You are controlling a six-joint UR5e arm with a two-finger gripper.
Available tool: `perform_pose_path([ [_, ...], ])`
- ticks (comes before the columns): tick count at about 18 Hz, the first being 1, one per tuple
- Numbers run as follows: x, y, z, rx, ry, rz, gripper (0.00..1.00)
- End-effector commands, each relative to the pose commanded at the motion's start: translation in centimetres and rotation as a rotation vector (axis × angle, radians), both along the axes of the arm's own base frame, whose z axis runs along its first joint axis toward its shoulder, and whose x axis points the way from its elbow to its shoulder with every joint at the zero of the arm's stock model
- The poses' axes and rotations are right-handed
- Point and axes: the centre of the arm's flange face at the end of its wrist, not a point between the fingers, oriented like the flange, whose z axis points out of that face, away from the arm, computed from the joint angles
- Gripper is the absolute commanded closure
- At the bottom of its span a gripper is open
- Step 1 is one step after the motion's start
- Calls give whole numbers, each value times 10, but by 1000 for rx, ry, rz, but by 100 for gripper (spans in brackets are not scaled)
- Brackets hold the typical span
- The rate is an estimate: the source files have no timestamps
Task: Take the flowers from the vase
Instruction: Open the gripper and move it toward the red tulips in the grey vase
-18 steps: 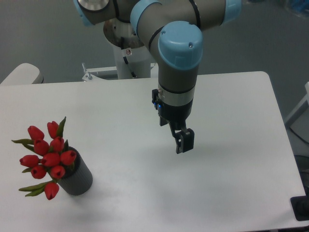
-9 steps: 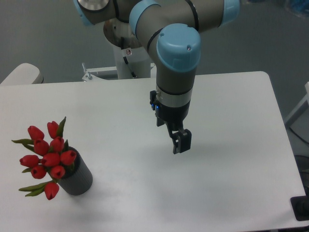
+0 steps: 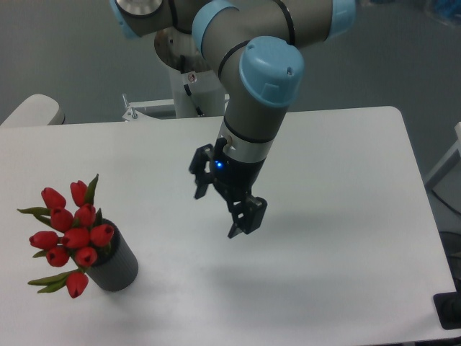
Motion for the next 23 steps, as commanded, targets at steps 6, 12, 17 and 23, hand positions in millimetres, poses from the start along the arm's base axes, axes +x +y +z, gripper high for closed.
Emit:
perform_pose_path([
  [6, 29, -10, -29, 178, 6, -11, 0],
  [12, 62, -26, -53, 192, -49, -1, 0],
  [17, 74, -8, -51, 262, -77, -16, 0],
  [23, 86, 21, -65, 313, -108, -23, 0],
])
